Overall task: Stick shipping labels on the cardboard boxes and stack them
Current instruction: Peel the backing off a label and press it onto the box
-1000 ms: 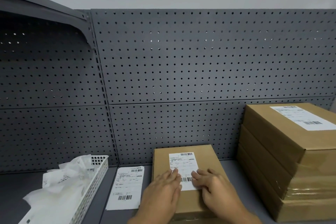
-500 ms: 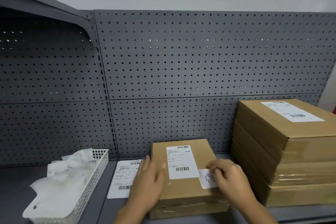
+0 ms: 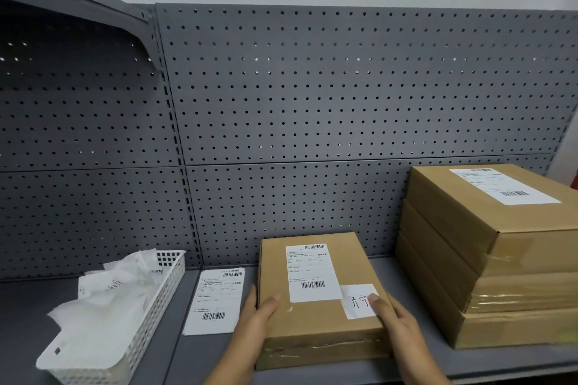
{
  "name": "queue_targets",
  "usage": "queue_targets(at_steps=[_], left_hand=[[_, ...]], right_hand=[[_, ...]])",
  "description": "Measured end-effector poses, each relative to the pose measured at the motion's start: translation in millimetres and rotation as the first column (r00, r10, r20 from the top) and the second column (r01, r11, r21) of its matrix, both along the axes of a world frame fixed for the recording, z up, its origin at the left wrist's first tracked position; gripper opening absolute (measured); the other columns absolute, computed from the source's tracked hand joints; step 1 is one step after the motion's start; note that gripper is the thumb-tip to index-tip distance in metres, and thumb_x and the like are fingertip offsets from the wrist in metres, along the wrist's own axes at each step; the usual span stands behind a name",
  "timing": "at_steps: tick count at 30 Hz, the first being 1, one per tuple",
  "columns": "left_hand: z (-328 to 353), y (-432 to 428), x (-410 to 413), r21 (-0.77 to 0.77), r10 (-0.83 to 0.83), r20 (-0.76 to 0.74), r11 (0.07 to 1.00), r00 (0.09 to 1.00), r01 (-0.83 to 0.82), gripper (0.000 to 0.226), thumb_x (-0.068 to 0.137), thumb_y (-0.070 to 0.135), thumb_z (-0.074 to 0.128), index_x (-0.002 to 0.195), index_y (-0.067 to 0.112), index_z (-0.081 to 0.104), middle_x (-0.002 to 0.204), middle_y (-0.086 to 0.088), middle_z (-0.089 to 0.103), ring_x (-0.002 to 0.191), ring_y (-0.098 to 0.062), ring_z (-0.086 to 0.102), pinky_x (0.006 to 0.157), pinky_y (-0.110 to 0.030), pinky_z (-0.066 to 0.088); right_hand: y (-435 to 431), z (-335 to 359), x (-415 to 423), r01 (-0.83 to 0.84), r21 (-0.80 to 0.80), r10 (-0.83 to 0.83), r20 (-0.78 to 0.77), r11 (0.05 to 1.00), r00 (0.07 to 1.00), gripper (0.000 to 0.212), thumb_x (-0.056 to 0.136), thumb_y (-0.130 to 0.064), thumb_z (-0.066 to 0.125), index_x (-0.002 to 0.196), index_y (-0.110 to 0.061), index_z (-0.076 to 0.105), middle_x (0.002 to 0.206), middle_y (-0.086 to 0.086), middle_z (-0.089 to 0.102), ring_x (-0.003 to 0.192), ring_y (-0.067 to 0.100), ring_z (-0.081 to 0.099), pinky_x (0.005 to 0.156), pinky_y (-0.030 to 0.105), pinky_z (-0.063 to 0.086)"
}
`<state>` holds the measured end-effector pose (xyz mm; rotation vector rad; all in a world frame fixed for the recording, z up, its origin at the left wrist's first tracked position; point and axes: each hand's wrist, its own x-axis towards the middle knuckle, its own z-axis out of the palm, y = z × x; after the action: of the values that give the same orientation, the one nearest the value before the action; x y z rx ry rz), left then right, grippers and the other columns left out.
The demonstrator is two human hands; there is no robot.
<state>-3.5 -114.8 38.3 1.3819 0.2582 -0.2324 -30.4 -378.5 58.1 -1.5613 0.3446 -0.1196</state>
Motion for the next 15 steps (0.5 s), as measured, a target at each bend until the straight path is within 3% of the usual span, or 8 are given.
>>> queue_targets(at_steps=[3,6,11,13,15], left_hand=[[5.6,-2.3,-3.5,-0.064,0.02,0.014,0.998,1.0,-0.019,0.11,0.063,0.051,0.083,0.159,0.033,0.032,0.135,0.005,0.07,0.123,-0.021,0.068,0.114,-0.049,0.046],[5.1,0.7,-4.4,-0.078,0.021,-0.012,0.997,1.0,-0.022,0.1,0.068,0.051,0.082,0.156,0.038,0.036,0.133,0.005,0.072,0.122,-0.023,0.069,0.113,-0.051,0.047],[26.1,6.5,-10.3,-0.002,-0.005,-0.029,1.0,1.0,0.005,0.07,0.089,0.039,0.073,0.151,0.023,0.044,0.127,-0.001,0.074,0.114,-0.025,0.073,0.107,-0.05,0.052],[40.4,8.7,-9.0,0.01,-0.033,-0.027,0.999,0.999,0.033,0.047,0.099,0.029,0.065,0.144,0.022,0.051,0.121,-0.006,0.076,0.108,-0.03,0.074,0.102,-0.05,0.055],[53.8,12.9,-7.6,0.025,-0.039,-0.007,0.999,0.999,0.039,0.037,0.102,0.025,0.06,0.139,0.023,0.055,0.118,-0.008,0.077,0.107,-0.033,0.074,0.101,-0.051,0.055]], right_hand=[[3.4,-3.0,-0.5,0.023,0.07,-0.023,0.0,0.997,1.0,0.021,0.097,-0.029,0.066,0.11,-0.017,0.077,0.1,-0.007,0.081,0.102,0.017,0.071,0.081,0.031,0.049],[6.0,-0.3,-1.7,0.019,0.09,-0.019,-0.002,0.996,1.0,0.02,0.098,-0.025,0.064,0.108,-0.014,0.078,0.101,-0.002,0.082,0.099,0.019,0.072,0.08,0.032,0.049],[8.5,10.9,-2.3,-0.004,0.099,0.007,-0.026,0.995,1.0,0.025,0.096,-0.031,0.068,0.116,-0.017,0.076,0.104,-0.004,0.081,0.106,0.02,0.072,0.09,0.036,0.052],[9.0,23.6,-4.4,-0.022,0.095,0.023,-0.008,0.995,1.0,0.029,0.095,-0.033,0.069,0.119,-0.019,0.074,0.107,-0.006,0.081,0.107,0.019,0.072,0.097,0.038,0.053],[10.9,40.2,-6.9,-0.044,0.091,0.043,0.02,0.995,0.999,0.024,0.096,-0.031,0.068,0.116,-0.019,0.075,0.104,-0.007,0.081,0.104,0.016,0.073,0.089,0.033,0.053]])
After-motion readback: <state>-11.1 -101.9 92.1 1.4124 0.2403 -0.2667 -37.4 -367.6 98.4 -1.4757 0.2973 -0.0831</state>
